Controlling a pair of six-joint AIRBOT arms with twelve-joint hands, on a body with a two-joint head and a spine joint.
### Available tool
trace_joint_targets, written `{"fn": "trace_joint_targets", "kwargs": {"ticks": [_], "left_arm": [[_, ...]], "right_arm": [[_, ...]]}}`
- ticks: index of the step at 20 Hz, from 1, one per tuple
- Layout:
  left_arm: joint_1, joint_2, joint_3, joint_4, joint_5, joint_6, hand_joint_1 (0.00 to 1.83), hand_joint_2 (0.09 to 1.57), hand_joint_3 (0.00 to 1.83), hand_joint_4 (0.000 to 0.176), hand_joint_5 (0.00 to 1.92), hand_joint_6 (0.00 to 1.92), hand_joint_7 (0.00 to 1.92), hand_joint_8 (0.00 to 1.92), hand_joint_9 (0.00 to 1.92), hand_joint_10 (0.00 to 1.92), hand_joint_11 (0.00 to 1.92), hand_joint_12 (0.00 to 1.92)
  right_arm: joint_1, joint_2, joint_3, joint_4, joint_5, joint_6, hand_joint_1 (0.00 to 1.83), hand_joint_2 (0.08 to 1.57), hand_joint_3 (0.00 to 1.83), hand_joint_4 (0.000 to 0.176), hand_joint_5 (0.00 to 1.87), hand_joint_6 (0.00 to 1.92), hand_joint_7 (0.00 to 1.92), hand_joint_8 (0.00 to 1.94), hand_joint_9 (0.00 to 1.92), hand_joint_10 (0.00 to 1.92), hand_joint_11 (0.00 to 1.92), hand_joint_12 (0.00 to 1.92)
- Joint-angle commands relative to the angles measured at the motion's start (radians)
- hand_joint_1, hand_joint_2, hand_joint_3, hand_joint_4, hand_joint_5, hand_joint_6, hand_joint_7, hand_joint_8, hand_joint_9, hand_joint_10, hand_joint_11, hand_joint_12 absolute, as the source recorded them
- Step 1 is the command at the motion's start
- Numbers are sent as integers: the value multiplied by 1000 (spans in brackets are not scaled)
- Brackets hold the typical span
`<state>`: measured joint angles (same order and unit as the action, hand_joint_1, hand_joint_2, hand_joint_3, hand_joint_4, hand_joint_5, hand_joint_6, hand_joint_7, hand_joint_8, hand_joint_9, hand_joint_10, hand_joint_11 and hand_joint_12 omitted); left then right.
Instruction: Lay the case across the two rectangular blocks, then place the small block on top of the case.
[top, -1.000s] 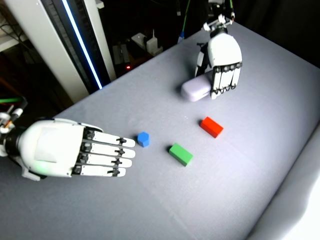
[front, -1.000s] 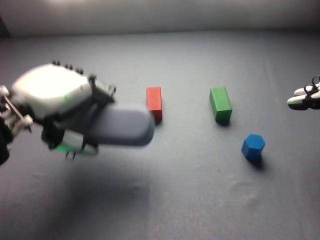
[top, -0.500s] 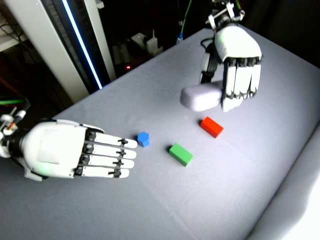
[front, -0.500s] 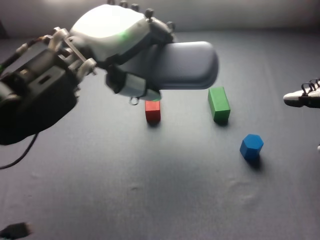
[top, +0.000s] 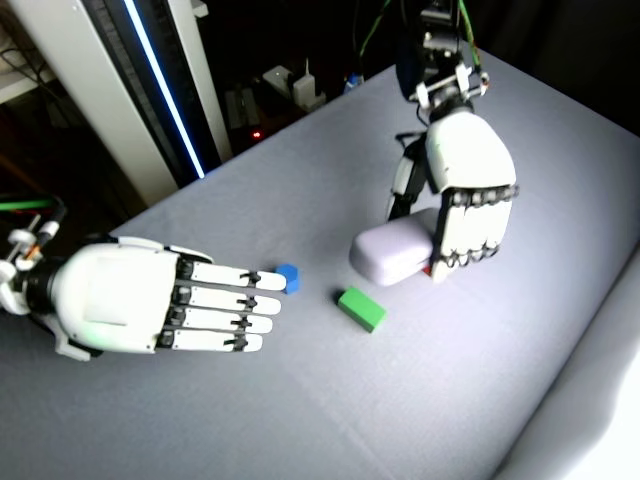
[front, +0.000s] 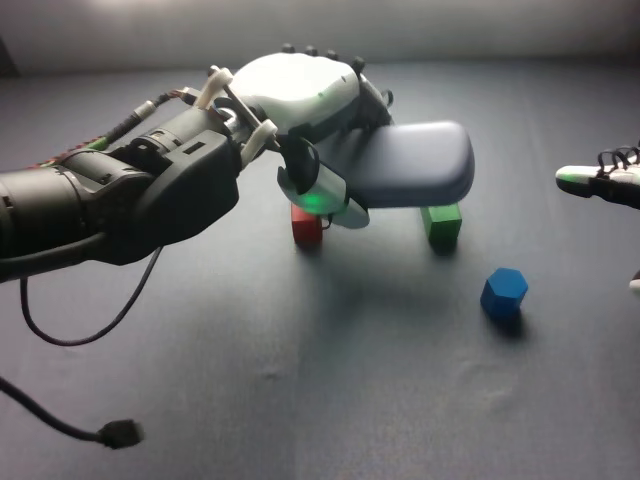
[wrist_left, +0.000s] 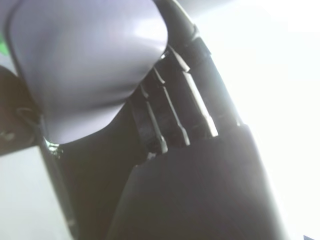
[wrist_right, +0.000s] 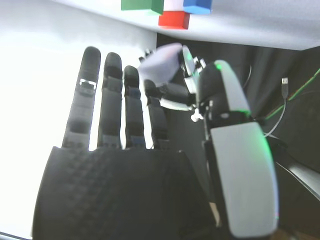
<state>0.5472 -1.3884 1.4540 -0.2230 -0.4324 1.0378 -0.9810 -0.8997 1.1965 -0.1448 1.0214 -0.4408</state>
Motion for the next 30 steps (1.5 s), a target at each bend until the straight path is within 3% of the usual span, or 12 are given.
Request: {"fn": "trace_joint_targets", "kwargs": {"ticks": [1, 2, 5, 8, 10, 11, 12, 13, 17, 19, 24, 30], "left_arm": [[-15, -4, 15, -12, -109, -5, 1383, 1098, 1, 0, 1005, 774, 1021, 912, 900, 1277, 709, 1199], [-13, -11, 24, -19, -100, -6, 1382, 1099, 1, 0, 983, 843, 1025, 887, 906, 1260, 700, 1160], [-12, -44, 66, -48, -62, -5, 1386, 1086, 0, 0, 978, 875, 1061, 811, 954, 1186, 759, 1085], [-8, -57, 85, -63, -43, -6, 1383, 1092, 0, 0, 1027, 665, 965, 1006, 1004, 1209, 854, 1097], [-6, -58, 87, -68, -41, -6, 1255, 1105, 0, 0, 1061, 675, 961, 1184, 1003, 527, 874, 1078], [-6, -58, 88, -69, -40, -6, 1194, 1074, 12, 0, 1060, 799, 884, 551, 997, 424, 833, 1116], [-6, -59, 89, -70, -38, -6, 1179, 1072, 9, 0, 1055, 834, 919, 214, 1009, 316, 828, 1105], [-6, -61, 89, -70, -37, -6, 1175, 997, 0, 0, 889, 92, 884, 24, 969, 131, 716, 1058], [-2, -57, 81, -70, -44, -6, 1103, 935, 0, 0, 754, 1, 779, 0, 843, 9, 443, 1167], [1, -41, 55, -69, -70, -5, 1103, 902, 0, 0, 650, 2, 659, 0, 721, 0, 393, 1039], [-4, -11, 4, -40, -126, -5, 1135, 911, 0, 52, 465, 0, 471, 0, 559, 0, 399, 680], [4, 70, -102, 0, -269, -18, 1084, 916, 1, 97, 275, 0, 344, 0, 324, 0, 6, 952]], "right_arm": [[16, 2, 3, 25, 115, 9, 751, 1308, 5, 20, 193, 1, 326, 4, 433, 1, 262, 368], [17, 2, 3, 24, 115, 9, 761, 1323, 6, 6, 200, 2, 329, 3, 434, 1, 276, 360], [18, 0, 4, 23, 114, 10, 726, 1347, 4, 38, 203, 0, 325, 0, 436, 0, 325, 288], [18, -2, 4, 20, 114, 10, 713, 1340, 1, 36, 246, 1, 352, 0, 458, 0, 391, 212], [18, -2, 4, 20, 114, 11, 711, 1340, 1, 33, 254, 4, 359, 2, 455, 0, 366, 194], [18, -3, 4, 20, 114, 11, 709, 1341, 2, 33, 256, 4, 361, 3, 460, 2, 369, 194], [18, -3, 5, 20, 114, 11, 688, 1345, 2, 34, 259, 3, 376, 6, 472, 6, 382, 191], [18, -3, 5, 20, 114, 11, 695, 1342, 0, 31, 261, 3, 383, 5, 472, 4, 385, 186], [17, -3, 5, 20, 114, 11, 709, 1333, 0, 29, 265, 2, 384, 3, 487, 7, 392, 181], [17, -4, 5, 20, 114, 12, 707, 1325, 0, 35, 263, 1, 391, 5, 491, 7, 398, 180], [17, -6, 5, 20, 113, 13, 741, 1327, 0, 28, 259, 3, 390, 3, 464, 1, 369, 160], [18, -10, 5, 20, 113, 14, 811, 1311, 0, 41, 261, 2, 379, 0, 469, 0, 391, 167]]}}
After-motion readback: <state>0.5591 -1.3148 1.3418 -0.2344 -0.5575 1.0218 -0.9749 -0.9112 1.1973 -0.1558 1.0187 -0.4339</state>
